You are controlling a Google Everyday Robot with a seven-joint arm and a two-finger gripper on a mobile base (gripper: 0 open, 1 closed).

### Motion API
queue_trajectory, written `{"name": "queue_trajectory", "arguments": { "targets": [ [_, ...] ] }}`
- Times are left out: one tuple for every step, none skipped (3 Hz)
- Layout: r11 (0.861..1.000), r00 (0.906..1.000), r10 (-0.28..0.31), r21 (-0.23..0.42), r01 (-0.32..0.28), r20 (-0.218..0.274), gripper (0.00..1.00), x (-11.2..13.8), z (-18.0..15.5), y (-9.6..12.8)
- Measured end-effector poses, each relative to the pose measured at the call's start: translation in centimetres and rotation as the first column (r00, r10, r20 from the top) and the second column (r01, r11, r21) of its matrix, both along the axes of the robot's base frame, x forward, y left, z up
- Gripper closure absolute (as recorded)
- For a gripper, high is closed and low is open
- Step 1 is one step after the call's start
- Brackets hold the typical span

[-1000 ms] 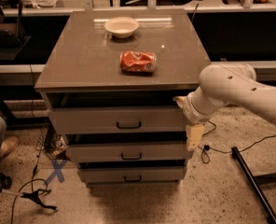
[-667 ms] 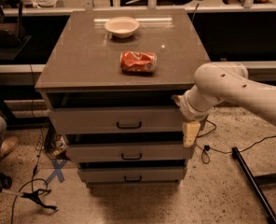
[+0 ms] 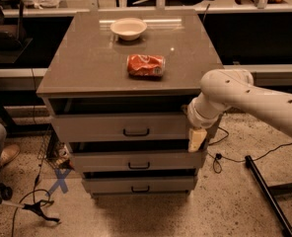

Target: Open top drawer

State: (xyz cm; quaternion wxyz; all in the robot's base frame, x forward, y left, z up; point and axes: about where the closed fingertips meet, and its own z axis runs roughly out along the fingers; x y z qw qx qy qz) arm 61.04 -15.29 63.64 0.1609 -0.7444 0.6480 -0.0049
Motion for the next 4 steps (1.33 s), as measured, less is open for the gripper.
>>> {"name": "queue_trajectory", "arguments": {
  "targets": [
    [0.999,0.9994,-0.035,-0.001,0.035,0.009,0.4,-0.7,0.18,-0.7],
    [0.998,0.9982,-0.059,0.001,0.059,0.014,0.63,-1.54,0.44,-1.42],
    [0.998,0.9982,-0.059,0.001,0.059,0.014,0.87,-1.54,0.45,-1.42],
    [0.998,0.9982,-0.059,0.001,0.059,0.014,0.95,-1.54,0.56,-1.42]
  ]
}}
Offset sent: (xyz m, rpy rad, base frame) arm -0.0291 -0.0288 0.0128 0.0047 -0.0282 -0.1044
